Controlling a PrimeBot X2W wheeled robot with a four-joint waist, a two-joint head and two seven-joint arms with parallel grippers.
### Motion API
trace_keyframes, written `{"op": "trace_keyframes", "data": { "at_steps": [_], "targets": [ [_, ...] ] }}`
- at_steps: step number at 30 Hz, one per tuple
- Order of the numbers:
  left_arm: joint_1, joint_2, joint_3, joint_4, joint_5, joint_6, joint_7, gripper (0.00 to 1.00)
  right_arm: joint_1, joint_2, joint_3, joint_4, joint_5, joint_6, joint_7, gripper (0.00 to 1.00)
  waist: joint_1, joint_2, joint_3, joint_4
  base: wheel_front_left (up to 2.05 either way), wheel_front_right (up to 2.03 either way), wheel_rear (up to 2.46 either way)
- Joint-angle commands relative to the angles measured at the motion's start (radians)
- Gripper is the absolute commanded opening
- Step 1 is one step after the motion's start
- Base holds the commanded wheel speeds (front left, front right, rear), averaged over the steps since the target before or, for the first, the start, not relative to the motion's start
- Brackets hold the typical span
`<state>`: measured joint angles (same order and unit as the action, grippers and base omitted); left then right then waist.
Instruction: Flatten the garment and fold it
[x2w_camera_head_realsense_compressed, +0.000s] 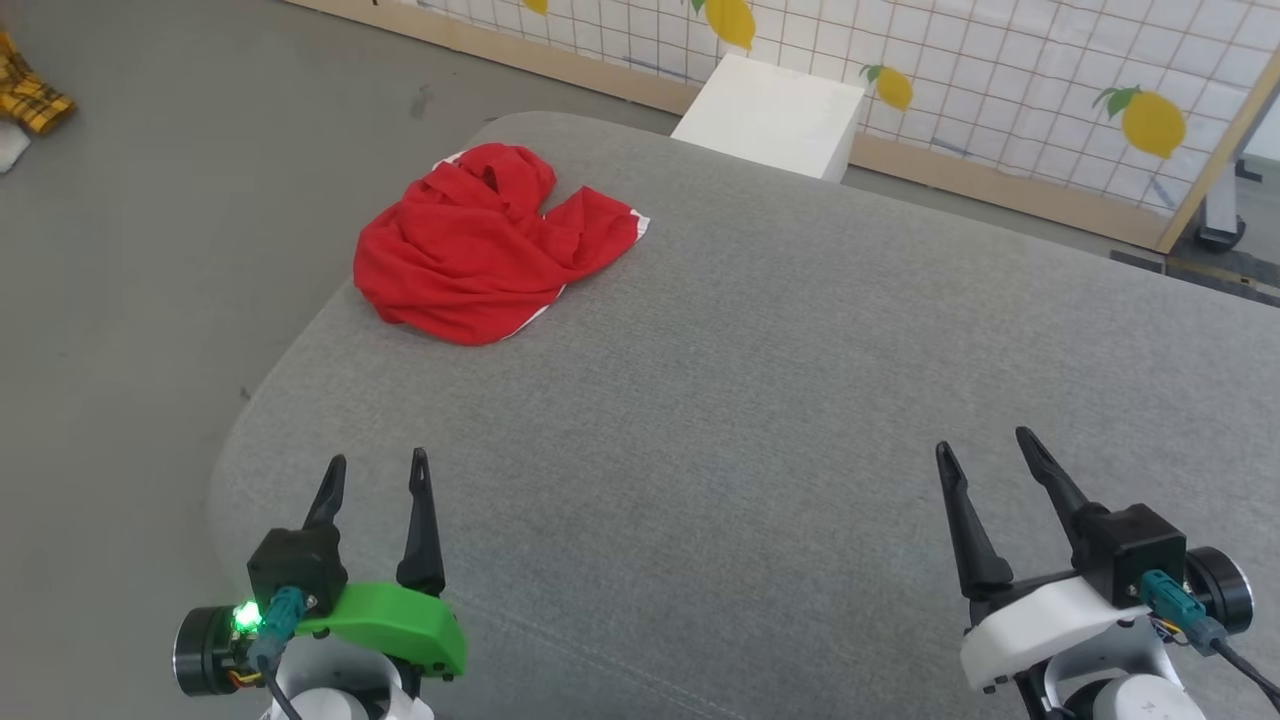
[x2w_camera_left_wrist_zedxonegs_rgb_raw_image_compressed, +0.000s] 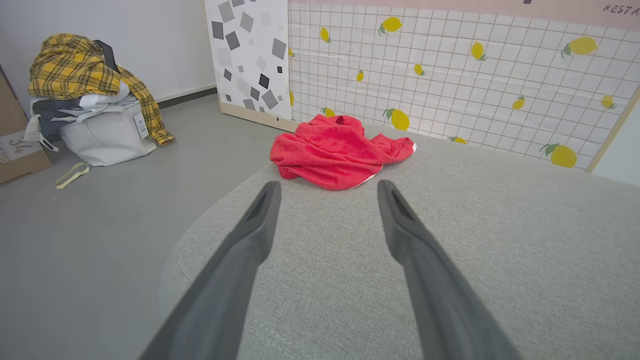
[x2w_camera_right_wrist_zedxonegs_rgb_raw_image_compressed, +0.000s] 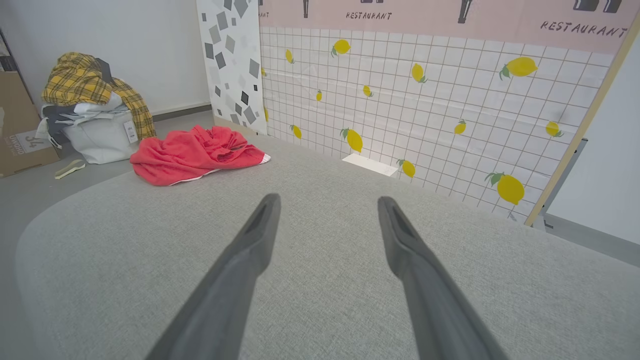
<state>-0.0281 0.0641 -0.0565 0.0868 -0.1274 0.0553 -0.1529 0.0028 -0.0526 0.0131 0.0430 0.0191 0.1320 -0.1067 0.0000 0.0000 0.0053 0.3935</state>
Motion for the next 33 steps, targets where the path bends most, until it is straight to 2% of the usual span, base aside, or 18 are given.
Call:
{"op": "trace_keyframes", "data": {
  "at_steps": [1, 22, 27, 33],
  "targets": [
    [-0.012, 0.006, 0.001, 0.003, -0.016, 0.009, -0.013, 1.00, -0.014, 0.001, 0.000, -0.001, 0.004, -0.001, -0.012, 1.00, 0.0000, 0.0000, 0.003, 0.011, 0.00, 0.00, 0.00],
    [-0.017, -0.001, 0.003, 0.023, -0.059, 0.023, -0.056, 1.00, -0.027, 0.002, -0.001, -0.006, -0.003, -0.001, -0.029, 1.00, 0.0000, 0.0000, 0.034, 0.139, 0.00, 0.00, 0.00],
    [-0.021, -0.001, 0.009, 0.031, -0.079, 0.015, -0.066, 1.00, -0.033, 0.002, 0.002, -0.004, 0.002, -0.001, -0.039, 1.00, 0.0000, 0.0000, 0.044, 0.145, 0.00, 0.00, 0.00],
    [-0.086, 0.004, 0.015, 0.053, -0.141, -0.020, -0.068, 1.00, -0.057, 0.002, 0.008, -0.014, -0.003, -0.001, -0.042, 1.00, 0.0000, 0.0000, 0.098, 0.121, 0.00, 0.00, 0.00]
  ]
}}
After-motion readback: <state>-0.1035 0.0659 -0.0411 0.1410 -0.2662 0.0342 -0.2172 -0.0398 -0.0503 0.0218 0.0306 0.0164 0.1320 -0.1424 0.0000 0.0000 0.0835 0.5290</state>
